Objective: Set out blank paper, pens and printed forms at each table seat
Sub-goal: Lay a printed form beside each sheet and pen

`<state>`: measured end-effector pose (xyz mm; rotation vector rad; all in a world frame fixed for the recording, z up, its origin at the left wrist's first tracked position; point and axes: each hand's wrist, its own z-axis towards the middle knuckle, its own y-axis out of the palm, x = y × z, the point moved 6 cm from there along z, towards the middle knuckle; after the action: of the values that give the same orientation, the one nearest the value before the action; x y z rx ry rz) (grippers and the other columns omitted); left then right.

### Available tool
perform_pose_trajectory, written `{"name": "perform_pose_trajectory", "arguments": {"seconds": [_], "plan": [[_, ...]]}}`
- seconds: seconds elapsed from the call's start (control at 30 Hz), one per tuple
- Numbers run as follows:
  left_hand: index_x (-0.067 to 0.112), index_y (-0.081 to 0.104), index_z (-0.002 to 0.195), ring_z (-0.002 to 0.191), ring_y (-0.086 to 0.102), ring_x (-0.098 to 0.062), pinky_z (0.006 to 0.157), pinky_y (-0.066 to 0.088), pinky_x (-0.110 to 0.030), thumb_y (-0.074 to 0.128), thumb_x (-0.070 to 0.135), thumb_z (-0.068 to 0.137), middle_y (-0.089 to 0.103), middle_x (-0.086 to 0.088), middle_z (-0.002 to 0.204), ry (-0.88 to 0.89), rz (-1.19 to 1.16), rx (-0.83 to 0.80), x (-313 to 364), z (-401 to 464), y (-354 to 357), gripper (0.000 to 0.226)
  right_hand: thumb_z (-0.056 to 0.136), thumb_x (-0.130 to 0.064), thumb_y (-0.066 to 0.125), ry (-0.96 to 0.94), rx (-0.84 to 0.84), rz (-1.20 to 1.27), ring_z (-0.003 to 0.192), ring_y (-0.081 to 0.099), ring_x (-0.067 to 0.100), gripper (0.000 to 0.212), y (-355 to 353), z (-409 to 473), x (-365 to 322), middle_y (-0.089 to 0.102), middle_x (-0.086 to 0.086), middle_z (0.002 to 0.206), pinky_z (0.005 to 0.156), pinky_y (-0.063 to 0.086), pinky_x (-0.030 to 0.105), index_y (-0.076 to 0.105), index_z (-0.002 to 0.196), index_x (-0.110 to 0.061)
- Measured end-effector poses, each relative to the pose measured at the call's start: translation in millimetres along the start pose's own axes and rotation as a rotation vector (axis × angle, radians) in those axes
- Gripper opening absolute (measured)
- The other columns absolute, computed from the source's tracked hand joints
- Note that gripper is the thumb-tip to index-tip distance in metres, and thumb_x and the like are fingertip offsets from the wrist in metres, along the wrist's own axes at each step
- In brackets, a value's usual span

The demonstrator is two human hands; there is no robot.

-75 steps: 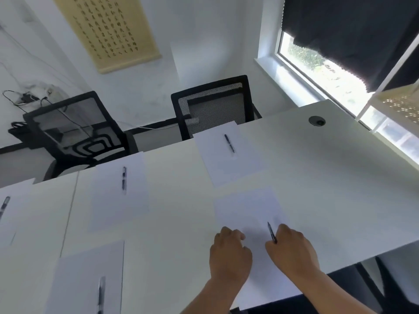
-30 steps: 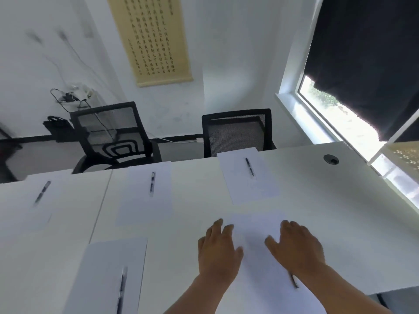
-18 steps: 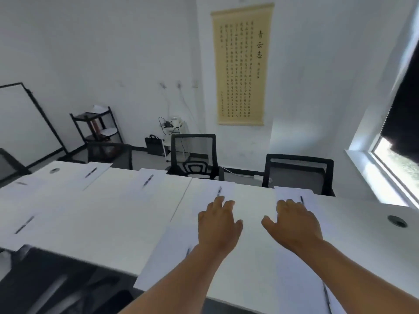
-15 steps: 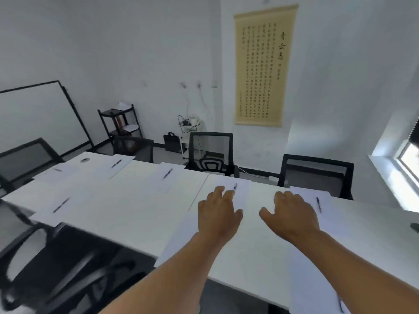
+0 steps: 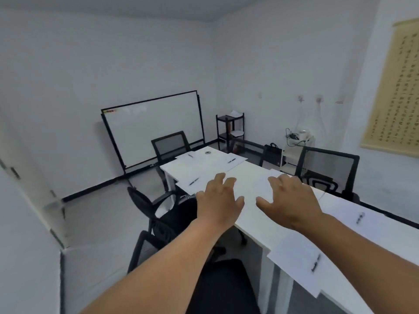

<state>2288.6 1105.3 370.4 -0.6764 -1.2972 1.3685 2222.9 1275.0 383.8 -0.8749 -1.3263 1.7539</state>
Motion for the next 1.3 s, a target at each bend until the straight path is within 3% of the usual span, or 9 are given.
{"name": "perform_pose_trajectory", "arguments": {"seconds": [0.17,0.33,0.53,0.97,1.3], "plan": [[0.032,0.035,0.167,0.165,0.023,-0.024,0.126,0.029,-0.065,0.050,0.056,0.106,0.018,0.000,0.180,-0.097,0.081,0.056,-140.0,-13.3,-73.3,0.067,0.092,-0.077,0.037,-0.142,-0.039,0.015,0.155,0.033,0.030,0.087,-6.1,30.3,-152.4,0.038,0.006,0.168,0.122,0.035,0.053,0.034,0.162,-0.026],[0.032,0.034,0.166,0.170,0.007,-0.027,0.127,0.014,-0.075,0.051,0.060,0.104,0.012,-0.003,0.182,-0.144,0.219,0.076,-273.1,-20.5,-136.3,0.070,0.087,-0.080,0.034,-0.262,0.027,0.063,0.158,0.028,0.030,0.094,-16.2,50.4,-308.1,0.035,0.005,0.171,0.124,0.032,0.055,0.030,0.165,-0.027],[0.029,0.032,0.166,0.170,0.002,-0.030,0.127,0.011,-0.078,0.050,0.061,0.105,0.009,-0.006,0.183,-0.268,0.317,0.092,-406.7,-19.2,-201.2,0.072,0.093,-0.076,0.044,-0.411,0.065,0.119,0.158,0.027,0.027,0.085,-20.6,82.0,-464.1,0.038,0.003,0.168,0.126,0.029,0.054,0.034,0.162,-0.026],[0.032,0.026,0.170,0.170,0.001,-0.030,0.128,0.016,-0.074,0.051,0.068,0.104,0.007,-0.005,0.184,-0.445,0.323,0.134,-591.9,33.4,-248.1,0.079,0.095,-0.076,0.043,-0.553,0.045,0.206,0.160,0.023,0.029,0.088,8.8,199.6,-652.6,0.030,0.005,0.172,0.128,0.026,0.054,0.029,0.164,-0.025],[0.030,0.025,0.170,0.170,0.004,-0.027,0.128,0.021,-0.068,0.054,0.064,0.104,0.007,-0.005,0.183,-0.411,0.232,0.075,-736.6,152.6,-243.4,0.080,0.097,-0.075,0.040,-0.494,0.017,0.154,0.161,0.022,0.029,0.085,66.1,324.5,-767.9,0.028,0.005,0.173,0.129,0.023,0.055,0.028,0.164,-0.024]]}}
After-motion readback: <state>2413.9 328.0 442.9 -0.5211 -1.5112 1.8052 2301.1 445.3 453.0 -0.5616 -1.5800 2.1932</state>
